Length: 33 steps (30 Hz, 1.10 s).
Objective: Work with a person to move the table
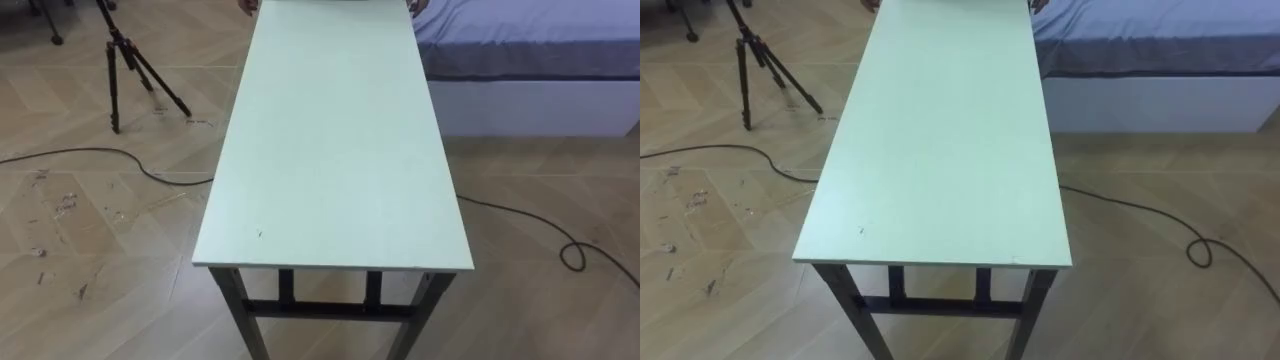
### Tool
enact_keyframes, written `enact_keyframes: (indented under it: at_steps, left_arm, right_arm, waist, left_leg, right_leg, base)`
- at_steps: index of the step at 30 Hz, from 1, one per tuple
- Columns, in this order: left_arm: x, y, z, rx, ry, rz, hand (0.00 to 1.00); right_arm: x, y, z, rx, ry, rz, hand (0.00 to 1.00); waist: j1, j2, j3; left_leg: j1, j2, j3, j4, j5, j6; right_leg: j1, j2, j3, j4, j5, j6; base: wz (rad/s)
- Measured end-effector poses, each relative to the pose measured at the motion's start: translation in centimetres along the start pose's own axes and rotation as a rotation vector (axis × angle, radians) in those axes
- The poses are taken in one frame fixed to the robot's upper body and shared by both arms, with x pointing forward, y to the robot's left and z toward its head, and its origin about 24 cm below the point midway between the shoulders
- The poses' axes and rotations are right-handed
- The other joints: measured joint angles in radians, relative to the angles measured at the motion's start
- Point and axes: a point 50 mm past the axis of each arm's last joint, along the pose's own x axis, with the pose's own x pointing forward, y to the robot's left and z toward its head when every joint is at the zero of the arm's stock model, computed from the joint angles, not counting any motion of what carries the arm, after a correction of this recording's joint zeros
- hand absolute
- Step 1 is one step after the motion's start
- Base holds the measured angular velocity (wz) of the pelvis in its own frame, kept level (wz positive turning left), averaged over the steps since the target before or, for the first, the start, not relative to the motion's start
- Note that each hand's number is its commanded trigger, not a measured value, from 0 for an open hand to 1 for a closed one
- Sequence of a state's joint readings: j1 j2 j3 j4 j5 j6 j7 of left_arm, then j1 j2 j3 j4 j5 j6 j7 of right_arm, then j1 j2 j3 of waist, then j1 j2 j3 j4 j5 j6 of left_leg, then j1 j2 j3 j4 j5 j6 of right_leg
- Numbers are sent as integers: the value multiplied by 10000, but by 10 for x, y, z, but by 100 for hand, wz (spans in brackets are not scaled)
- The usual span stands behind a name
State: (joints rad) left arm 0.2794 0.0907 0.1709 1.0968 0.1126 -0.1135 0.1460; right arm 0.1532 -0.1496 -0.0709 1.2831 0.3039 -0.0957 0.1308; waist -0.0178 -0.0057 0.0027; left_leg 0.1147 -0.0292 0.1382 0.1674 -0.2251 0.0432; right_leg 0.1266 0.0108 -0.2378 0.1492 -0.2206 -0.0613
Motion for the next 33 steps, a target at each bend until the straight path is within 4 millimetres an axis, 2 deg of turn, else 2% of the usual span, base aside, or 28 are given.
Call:
enact_keyframes:
  at_steps: [10,14,22,25,27,29,33]
  left_arm:
    - [3,-2,8,-302,-128,-32,0]
    - [4,-5,9,-1351,119,-493,0]
    - [1,-8,-3,-3783,778,-1696,0]
    - [1,-7,-6,-4395,960,-2011,0]
    - [3,-4,1,-4915,714,-2409,0]
    - [3,-1,6,-5283,364,-2682,0]
    - [0,-4,32,-6203,-1060,-3837,0]
  right_arm:
    - [1,1,2,-47,-35,80,0]
    - [1,1,2,23,-36,118,0]
    - [1,1,5,529,23,396,0]
    - [1,2,8,1174,-181,769,0]
    - [0,4,20,1528,-692,1302,0]
    - [-1,7,36,1471,-1406,1834,0]
    - [-5,18,52,1790,-2366,3094,0]
  waist:
    - [-8,-32,-10]
    - [-3,-8,-1]
    - [-6,62,3]
    - [-25,104,6]
    - [55,128,-46]
    - [50,134,4]
    - [102,157,1]
  left_leg:
    - [26,-1,8,-14,0,0]
    - [8,0,11,-16,-1,0]
    - [-76,3,76,5,-1,-2]
    - [-75,3,83,20,-1,-2]
    - [-203,7,100,74,-1,-2]
    - [-346,9,95,199,-1,-2]
    - [-424,5,97,262,-3,-4]
  right_leg:
    - [-35,3,138,19,1,0]
    - [-30,3,163,34,2,0]
    - [-74,-7,142,5,-2,1]
    - [-78,-12,95,-11,-6,5]
    - [-205,-20,97,35,-5,4]
    - [-302,-38,109,75,6,-6]
    - [-314,-56,53,76,5,-5]
  base:
    - [-3]
    - [-1]
    - [0]
    - [4]
    - [0]
    - [-2]
    - [4]
